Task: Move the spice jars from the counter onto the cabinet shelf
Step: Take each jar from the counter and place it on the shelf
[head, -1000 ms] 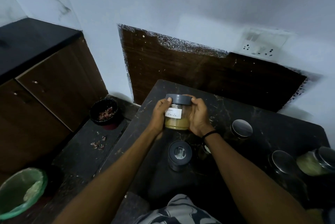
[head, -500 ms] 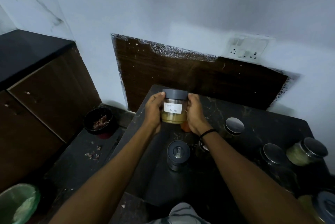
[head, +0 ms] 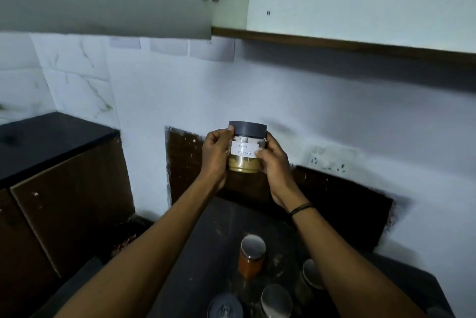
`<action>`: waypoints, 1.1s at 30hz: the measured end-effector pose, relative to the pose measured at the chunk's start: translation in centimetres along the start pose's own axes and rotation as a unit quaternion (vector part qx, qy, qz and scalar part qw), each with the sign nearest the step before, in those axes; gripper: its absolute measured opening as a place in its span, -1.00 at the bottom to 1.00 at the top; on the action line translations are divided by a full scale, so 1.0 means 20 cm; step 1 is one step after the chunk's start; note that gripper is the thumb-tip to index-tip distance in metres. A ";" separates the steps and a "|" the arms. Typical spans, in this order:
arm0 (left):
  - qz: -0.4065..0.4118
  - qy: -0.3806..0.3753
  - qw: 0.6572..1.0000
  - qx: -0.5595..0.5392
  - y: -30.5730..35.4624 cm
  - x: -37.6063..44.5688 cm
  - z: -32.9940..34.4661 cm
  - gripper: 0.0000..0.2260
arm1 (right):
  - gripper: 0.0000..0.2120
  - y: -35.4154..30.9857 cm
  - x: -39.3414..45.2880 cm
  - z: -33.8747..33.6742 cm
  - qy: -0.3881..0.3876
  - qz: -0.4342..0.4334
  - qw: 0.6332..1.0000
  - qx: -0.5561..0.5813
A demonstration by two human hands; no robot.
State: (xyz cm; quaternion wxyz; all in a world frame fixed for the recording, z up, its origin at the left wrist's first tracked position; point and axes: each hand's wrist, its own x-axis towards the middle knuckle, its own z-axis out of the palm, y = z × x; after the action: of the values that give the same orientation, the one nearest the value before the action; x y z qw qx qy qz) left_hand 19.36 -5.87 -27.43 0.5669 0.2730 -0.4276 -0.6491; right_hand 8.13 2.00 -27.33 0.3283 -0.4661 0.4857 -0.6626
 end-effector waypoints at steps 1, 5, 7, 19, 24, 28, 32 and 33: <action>0.014 0.002 1.000 0.004 0.04 0.02 0.04 -0.77 | -0.54 -0.04 0.03 -0.01 0.006 -0.009 1.000 -0.009; 0.080 0.016 0.996 0.039 0.17 0.08 0.17 -0.79 | -0.67 -0.17 0.11 -0.04 0.056 -0.060 0.997 0.001; 0.116 0.017 0.991 0.058 0.23 0.08 0.23 -0.78 | -0.73 -0.24 0.14 -0.06 0.067 -0.090 0.994 -0.010; 0.265 -0.012 0.959 0.102 0.78 0.24 0.61 -0.79 | -0.79 -0.83 0.48 0.00 0.117 -0.261 0.958 -0.034; 0.279 -0.021 0.953 0.121 0.98 0.35 0.74 -0.73 | -0.81 -1.03 0.66 0.01 0.158 -0.280 0.943 -0.092; 0.271 -0.027 0.951 0.145 1.05 0.47 0.81 -0.65 | -0.83 -1.12 0.83 0.00 0.187 -0.266 0.936 -0.138; 0.286 -0.037 0.940 0.182 1.09 0.62 0.86 -0.73 | -0.84 -1.18 1.01 0.02 0.181 -0.246 0.926 -0.220; 0.286 -0.037 0.938 0.192 1.10 0.66 0.87 -0.75 | -0.84 -1.19 1.05 0.02 0.172 -0.240 0.922 -0.249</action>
State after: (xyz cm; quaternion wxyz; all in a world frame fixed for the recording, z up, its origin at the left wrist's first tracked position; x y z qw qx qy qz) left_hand 13.10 -14.31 1.84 0.6494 0.2180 -0.6249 -0.3746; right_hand 1.59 -9.39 1.66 -0.0561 -0.5142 0.5573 -0.6495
